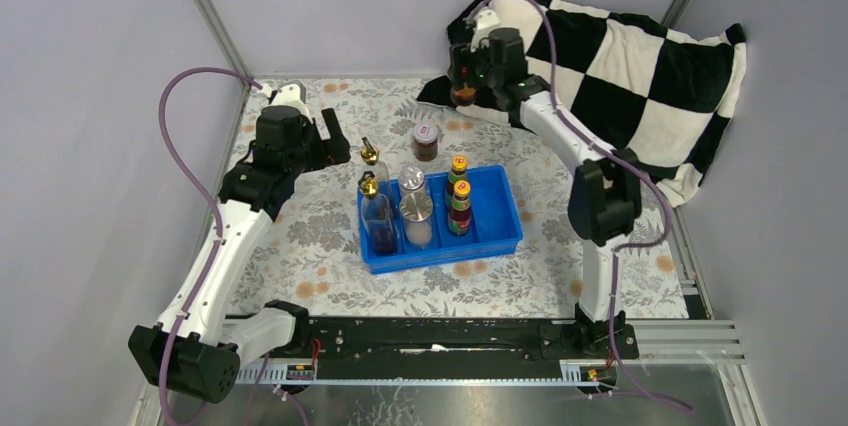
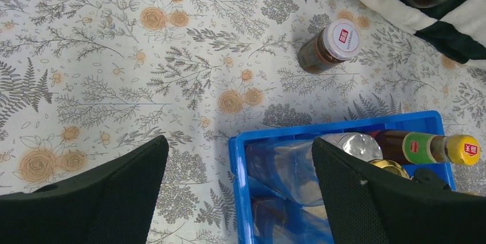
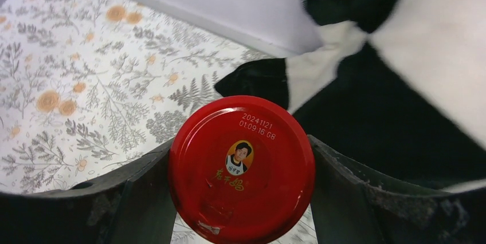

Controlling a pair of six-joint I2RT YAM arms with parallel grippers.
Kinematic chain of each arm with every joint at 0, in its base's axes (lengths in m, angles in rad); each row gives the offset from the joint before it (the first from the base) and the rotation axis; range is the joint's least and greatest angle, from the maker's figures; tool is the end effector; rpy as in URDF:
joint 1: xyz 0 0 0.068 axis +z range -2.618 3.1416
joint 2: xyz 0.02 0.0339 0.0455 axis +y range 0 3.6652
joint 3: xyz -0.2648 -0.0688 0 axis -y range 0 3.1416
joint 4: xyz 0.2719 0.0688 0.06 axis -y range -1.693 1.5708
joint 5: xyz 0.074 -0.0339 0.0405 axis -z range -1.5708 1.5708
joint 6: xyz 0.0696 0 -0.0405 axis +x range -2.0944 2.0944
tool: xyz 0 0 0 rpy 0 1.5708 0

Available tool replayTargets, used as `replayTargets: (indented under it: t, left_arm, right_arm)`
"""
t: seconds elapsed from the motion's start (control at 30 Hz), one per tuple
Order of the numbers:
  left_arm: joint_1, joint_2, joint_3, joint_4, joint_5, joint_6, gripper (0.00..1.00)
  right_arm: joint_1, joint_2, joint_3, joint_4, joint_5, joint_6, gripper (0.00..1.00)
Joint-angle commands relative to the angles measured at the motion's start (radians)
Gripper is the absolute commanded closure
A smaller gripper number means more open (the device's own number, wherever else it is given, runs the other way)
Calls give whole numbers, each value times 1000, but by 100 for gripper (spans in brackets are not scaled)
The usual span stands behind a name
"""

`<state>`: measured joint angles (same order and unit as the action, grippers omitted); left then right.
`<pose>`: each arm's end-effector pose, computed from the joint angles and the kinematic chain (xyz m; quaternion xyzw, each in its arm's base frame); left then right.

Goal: Organize the condiment bottles
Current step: Pick up the bottle from the center of the board, then place the bottle in the storage box.

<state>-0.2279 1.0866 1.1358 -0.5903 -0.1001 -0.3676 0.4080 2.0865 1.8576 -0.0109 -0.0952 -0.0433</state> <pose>0.2823 -0.0583 0.3474 -0.0852 0.8654 -0.1026 0.4829 0.5189 0.2315 0.3066 -0.2044 0.7592 0.1486 0.5997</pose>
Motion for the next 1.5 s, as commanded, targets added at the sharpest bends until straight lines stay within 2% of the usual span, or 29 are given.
replayTargets:
  t: [0.0, 0.23, 0.5, 0.77, 0.9, 1.13, 1.47]
  left_arm:
    - [4, -22, -4, 28, 22, 1, 1]
    - [4, -46, 35, -25, 3, 13, 1]
    - [2, -90, 86, -86, 3, 9, 1]
    - [2, -113, 77, -99, 17, -11, 1]
    - [1, -111, 67, -100, 13, -13, 1]
    - [-1, -111, 51, -89, 13, -20, 1]
    - [-7, -118, 43, -88, 12, -22, 1]
  right_arm:
    - [-24, -238, -39, 54, 84, -7, 61]
    - [-28, -493, -257, -107, 147, -1, 60]
    - [-28, -819, -577, -207, 185, 37, 60]
    - [-18, -1052, -856, -204, 23, 176, 64]
    - [38, -1065, -910, -201, 26, 177, 63]
    - [252, -1007, -908, -188, 151, 142, 62]
    - [272, -962, -988, -100, 279, 115, 63]
